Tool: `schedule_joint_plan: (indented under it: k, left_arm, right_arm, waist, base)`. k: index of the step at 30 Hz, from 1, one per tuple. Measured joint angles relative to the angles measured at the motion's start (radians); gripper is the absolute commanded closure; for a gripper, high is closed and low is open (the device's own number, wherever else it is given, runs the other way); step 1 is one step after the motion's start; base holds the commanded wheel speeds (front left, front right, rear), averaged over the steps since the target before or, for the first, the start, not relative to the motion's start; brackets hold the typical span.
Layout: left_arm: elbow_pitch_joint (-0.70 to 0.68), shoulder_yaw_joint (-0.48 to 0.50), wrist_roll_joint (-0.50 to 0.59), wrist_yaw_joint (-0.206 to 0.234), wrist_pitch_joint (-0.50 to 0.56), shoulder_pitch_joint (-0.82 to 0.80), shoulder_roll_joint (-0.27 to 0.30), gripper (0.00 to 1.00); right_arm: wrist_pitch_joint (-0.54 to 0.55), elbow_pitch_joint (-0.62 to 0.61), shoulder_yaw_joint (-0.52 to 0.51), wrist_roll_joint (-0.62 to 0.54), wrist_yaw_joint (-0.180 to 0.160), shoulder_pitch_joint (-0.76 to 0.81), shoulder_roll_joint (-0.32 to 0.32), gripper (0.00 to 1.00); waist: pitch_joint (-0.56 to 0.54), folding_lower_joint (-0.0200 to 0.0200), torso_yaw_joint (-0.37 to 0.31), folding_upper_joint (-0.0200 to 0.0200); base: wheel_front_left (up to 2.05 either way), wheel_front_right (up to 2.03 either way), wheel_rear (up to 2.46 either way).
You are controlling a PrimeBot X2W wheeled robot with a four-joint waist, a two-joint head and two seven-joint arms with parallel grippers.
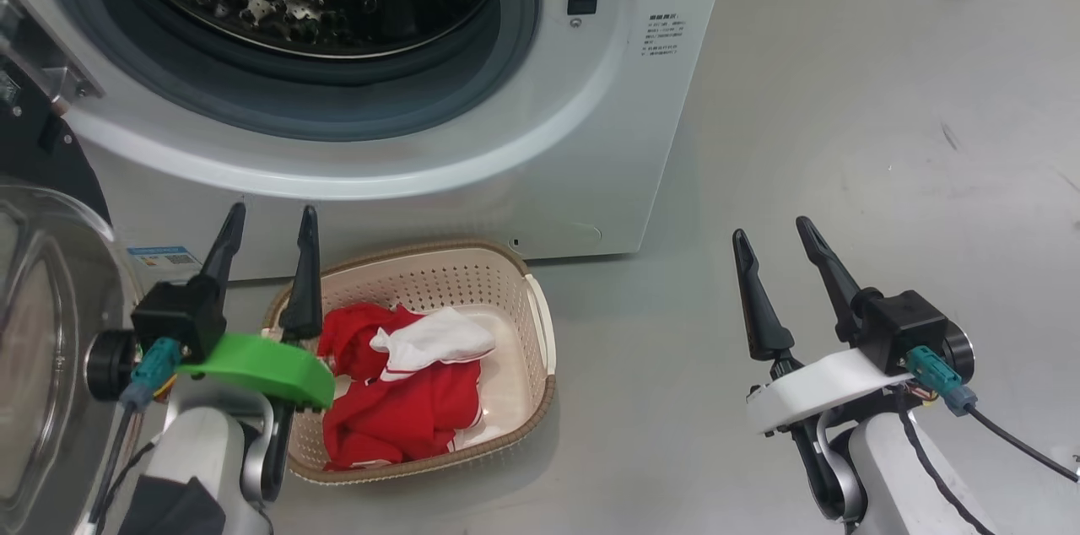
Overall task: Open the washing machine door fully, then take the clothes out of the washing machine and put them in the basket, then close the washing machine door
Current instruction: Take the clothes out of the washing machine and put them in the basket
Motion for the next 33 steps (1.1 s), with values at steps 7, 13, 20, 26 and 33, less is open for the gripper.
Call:
schedule_joint_plan:
  k: [7,13,20,26,33]
  left_arm:
    - [-0.039,-0.002,0.000,0.012,0.000,0.106,0.005,0.00]
    - [-0.080,-0.005,0.007,0.043,0.000,0.177,0.011,0.00]
    - [-0.129,-0.008,0.025,0.065,0.014,0.252,0.015,0.00]
    - [-0.174,-0.007,0.025,0.079,0.037,0.309,0.016,0.00]
    - [-0.228,-0.006,0.025,0.092,0.058,0.342,0.018,0.00]
  right_arm:
    - [0.000,0.006,-0.001,0.000,0.005,0.037,0.003,0.00]
    - [0.000,0.008,-0.007,0.000,0.005,0.072,0.005,0.00]
    - [0.000,0.010,-0.011,0.000,0.005,0.097,0.006,0.00]
    - [0.000,0.009,-0.014,0.000,0.004,0.122,0.007,0.00]
    - [0.000,0.008,-0.019,0.000,0.003,0.133,0.008,0.00]
  waist:
    - [-0.056,-0.0001,0.002,0.0000]
    - [-0.094,-0.0001,0.001,0.0000]
    - [-0.129,-0.0001,0.004,0.0000]
    - [-0.149,-0.0001,0.005,0.0000]
    - [-0.153,0.0000,0.006,0.0000]
  base:
    - [0.00,0.00,0.00]
    - [0.00,0.00,0.00]
    - [0.00,0.00,0.00]
    - [0.00,0.00,0.00]
    - [0.00,0.00,0.00]
